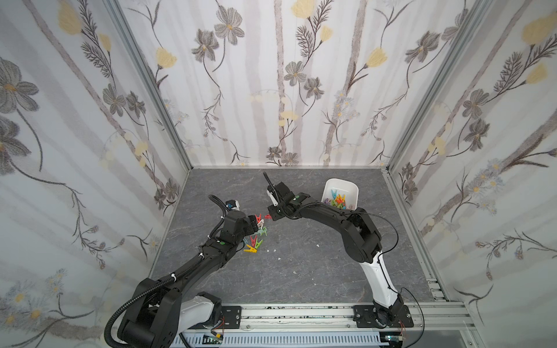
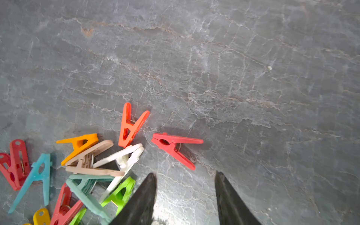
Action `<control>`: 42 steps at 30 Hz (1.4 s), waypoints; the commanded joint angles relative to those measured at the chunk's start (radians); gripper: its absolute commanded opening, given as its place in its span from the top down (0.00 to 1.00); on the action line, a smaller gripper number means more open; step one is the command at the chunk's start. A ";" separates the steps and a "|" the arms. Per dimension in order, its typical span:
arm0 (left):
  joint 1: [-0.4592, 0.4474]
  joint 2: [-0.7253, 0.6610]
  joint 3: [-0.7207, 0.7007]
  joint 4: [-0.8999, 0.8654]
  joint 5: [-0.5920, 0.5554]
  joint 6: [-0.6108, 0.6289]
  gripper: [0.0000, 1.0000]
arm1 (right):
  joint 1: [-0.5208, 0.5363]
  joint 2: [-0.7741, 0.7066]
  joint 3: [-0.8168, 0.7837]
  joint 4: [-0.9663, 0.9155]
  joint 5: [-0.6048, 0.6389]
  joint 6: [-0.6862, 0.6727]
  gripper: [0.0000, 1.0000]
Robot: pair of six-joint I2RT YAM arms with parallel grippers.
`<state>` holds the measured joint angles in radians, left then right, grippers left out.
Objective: Put the clothespins into the storage box
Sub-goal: Pick up the clothespin from the center of the board, then place the clothespin in the storage box.
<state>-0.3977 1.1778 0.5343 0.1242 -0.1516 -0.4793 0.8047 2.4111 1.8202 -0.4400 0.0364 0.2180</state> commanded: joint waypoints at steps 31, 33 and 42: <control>0.002 0.008 0.003 0.063 0.027 -0.009 0.22 | 0.059 0.159 0.196 -0.112 0.083 -0.167 0.89; 0.002 0.011 0.006 0.064 0.028 -0.008 0.22 | 0.059 0.141 0.190 -0.114 0.083 -0.158 0.91; 0.001 -0.024 0.033 0.041 0.002 0.038 0.23 | 0.041 -0.086 -0.079 -0.007 0.046 -0.063 0.95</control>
<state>-0.3962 1.1667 0.5579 0.1532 -0.1272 -0.4713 0.8501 2.3917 1.8061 -0.5217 0.1001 0.1093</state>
